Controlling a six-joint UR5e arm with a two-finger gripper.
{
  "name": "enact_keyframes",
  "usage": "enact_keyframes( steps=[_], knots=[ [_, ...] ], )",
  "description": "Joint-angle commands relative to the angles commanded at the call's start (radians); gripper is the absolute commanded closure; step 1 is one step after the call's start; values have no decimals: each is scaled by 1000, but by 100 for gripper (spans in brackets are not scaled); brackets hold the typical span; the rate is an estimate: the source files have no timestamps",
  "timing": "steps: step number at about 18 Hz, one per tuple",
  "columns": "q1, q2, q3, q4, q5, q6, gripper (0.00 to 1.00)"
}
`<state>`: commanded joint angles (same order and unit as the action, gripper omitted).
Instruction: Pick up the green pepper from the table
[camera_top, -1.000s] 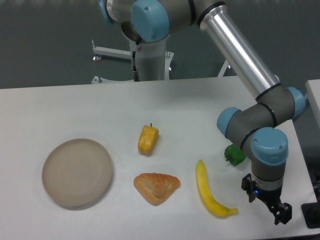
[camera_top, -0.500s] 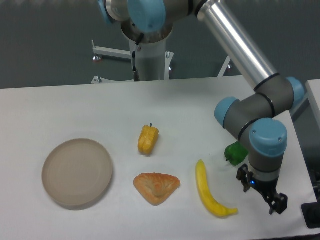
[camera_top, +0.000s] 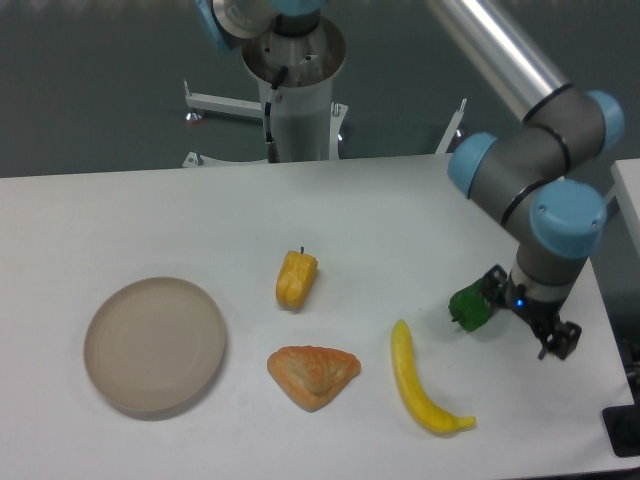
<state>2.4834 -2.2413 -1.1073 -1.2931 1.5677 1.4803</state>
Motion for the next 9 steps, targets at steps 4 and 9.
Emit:
enact_keyframes(
  steps=[4,9],
  knots=[
    [20,31,-72,3,-28,2,0],
    [41,40,-117,11,-87,-2,0]
  ],
)
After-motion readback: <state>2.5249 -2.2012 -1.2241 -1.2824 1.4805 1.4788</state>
